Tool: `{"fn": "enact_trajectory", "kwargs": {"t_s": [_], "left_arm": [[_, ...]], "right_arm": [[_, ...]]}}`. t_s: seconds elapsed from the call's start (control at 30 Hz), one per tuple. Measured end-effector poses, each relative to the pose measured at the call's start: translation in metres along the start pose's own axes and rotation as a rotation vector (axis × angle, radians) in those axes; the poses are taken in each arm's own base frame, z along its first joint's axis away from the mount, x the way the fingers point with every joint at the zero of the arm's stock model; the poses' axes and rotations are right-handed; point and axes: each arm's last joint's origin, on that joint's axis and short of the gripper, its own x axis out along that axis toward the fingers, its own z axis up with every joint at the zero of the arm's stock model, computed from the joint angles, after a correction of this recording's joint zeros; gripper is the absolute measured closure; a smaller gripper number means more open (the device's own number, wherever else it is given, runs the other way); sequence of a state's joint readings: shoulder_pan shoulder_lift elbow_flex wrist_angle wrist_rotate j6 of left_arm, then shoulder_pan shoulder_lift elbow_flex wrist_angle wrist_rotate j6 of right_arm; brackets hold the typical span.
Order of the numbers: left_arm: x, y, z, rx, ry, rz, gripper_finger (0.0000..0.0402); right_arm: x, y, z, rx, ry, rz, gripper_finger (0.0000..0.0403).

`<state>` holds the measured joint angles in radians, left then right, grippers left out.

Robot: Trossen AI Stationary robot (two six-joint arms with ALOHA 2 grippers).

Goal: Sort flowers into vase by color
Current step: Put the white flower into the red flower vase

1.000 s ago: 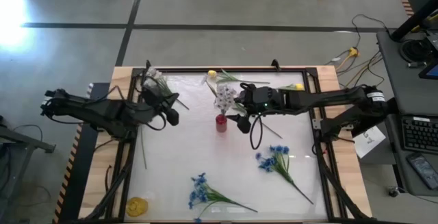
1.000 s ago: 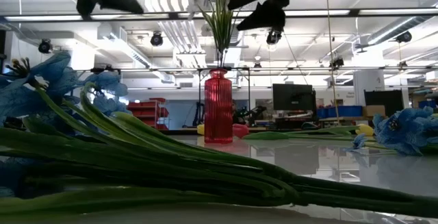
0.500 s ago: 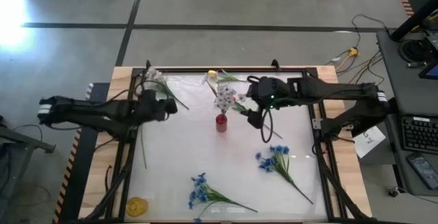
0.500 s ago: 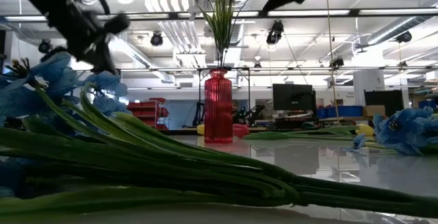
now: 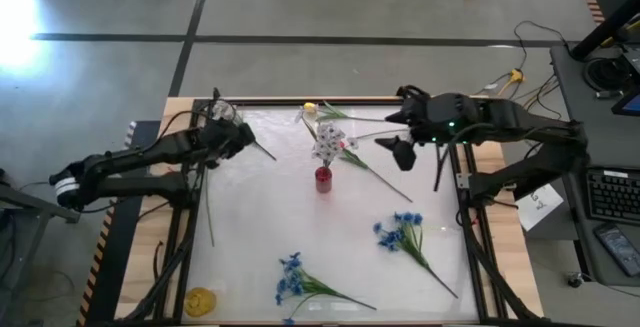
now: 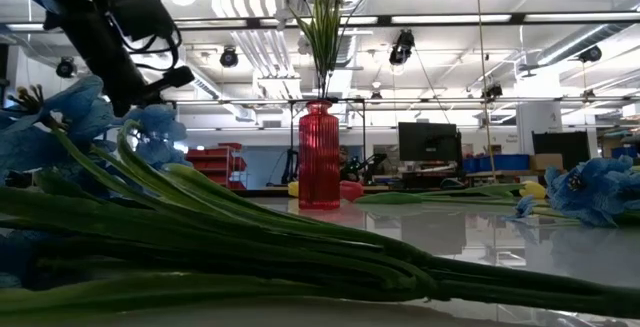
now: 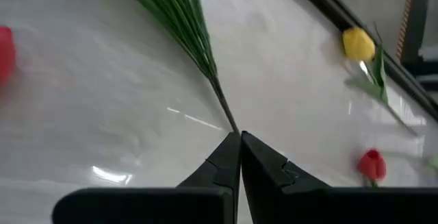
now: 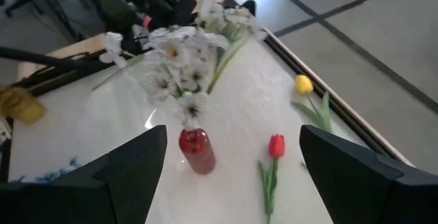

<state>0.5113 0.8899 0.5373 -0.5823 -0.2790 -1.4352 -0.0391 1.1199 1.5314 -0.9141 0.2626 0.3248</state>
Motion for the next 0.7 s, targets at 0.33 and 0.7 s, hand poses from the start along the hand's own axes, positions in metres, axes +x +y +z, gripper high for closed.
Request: {"fn": "enact_trajectory", "kwargs": {"t_s": [0.33, 0.7], "left_arm": [[0.034, -0.011, 0.011, -0.032, -0.068, 0.044, 0.0401], [0.068, -0.023, 0.030, -0.088, -0.013, 0.331, 0.0400]], "right_arm": [[-0.004, -0.003, -0.007, 0.045, 0.044, -0.018, 0.0078], [0.009, -0.001, -0.013, 0.018, 0.134, -0.037, 0.0078]]}}
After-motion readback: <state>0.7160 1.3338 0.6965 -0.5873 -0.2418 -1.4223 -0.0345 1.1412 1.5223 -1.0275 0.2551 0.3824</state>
